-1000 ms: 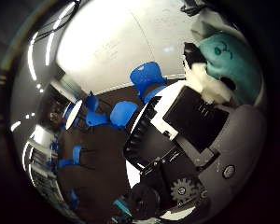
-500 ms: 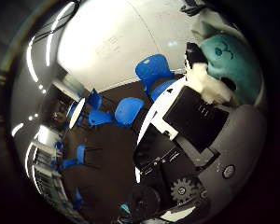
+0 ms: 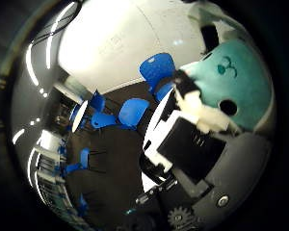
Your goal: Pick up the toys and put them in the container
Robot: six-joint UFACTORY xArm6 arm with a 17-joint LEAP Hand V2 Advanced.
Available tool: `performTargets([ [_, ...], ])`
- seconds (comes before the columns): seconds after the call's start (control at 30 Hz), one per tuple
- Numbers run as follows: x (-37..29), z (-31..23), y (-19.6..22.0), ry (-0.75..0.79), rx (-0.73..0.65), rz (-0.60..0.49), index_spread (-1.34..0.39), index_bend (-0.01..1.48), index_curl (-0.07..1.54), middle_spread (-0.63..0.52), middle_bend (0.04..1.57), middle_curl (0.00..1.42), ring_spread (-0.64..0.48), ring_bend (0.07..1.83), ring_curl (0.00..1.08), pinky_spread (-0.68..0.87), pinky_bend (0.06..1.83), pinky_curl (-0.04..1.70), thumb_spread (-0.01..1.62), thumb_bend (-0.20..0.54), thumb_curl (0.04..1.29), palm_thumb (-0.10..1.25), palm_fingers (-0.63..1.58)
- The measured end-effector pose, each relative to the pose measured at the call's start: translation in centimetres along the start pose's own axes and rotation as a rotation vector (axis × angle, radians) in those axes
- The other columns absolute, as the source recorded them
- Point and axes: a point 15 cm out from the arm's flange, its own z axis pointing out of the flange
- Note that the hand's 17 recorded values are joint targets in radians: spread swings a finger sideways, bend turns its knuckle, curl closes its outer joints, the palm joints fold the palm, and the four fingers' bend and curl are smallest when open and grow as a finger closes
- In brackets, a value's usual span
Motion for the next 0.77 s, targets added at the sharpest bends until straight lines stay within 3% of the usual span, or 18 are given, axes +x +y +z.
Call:
performTargets([
  [0.07, 0.7, 0.2, 0.5, 0.006, -0.021, 0.001, -0.40, 0.37, 0.62, -0.18, 0.83, 0.52, -0.18, 1.03, 0.56, -0.24, 0.84, 0.82, 1.06, -0.030, 0.58, 0.67, 0.32],
  [0.13, 1.0, 0.3, 0.8, 0.009, -0.034, 0.002, -0.43, 0.36, 0.57, -0.12, 0.67, 0.45, -0.05, 0.88, 0.48, 0.05, 0.82, 0.79, 1.09, -0.030, 0.52, 0.63, 0.17],
  [0.33, 1.8, 0.2, 1.1, 0.016, -0.042, 0.002, -0.43, 0.31, 0.47, -0.03, 0.48, 0.37, 0.16, 0.67, 0.34, 0.47, 0.72, 0.66, 1.11, -0.025, 0.44, 0.59, 0.13],
  [0.5, 2.0, 0.2, 1.1, 0.017, -0.043, 0.001, -0.42, 0.24, 0.42, -0.02, 0.39, 0.34, 0.20, 0.60, 0.29, 0.56, 0.63, 0.56, 1.12, -0.022, 0.41, 0.59, 0.20],
  [0.77, 3.1, -0.5, 1.0, 0.027, -0.034, 0.013, -0.42, 0.18, 0.39, -0.02, 0.30, 0.32, 0.21, 0.53, 0.23, 0.57, 0.56, 0.48, 1.11, -0.022, 0.38, 0.59, 0.28],
])
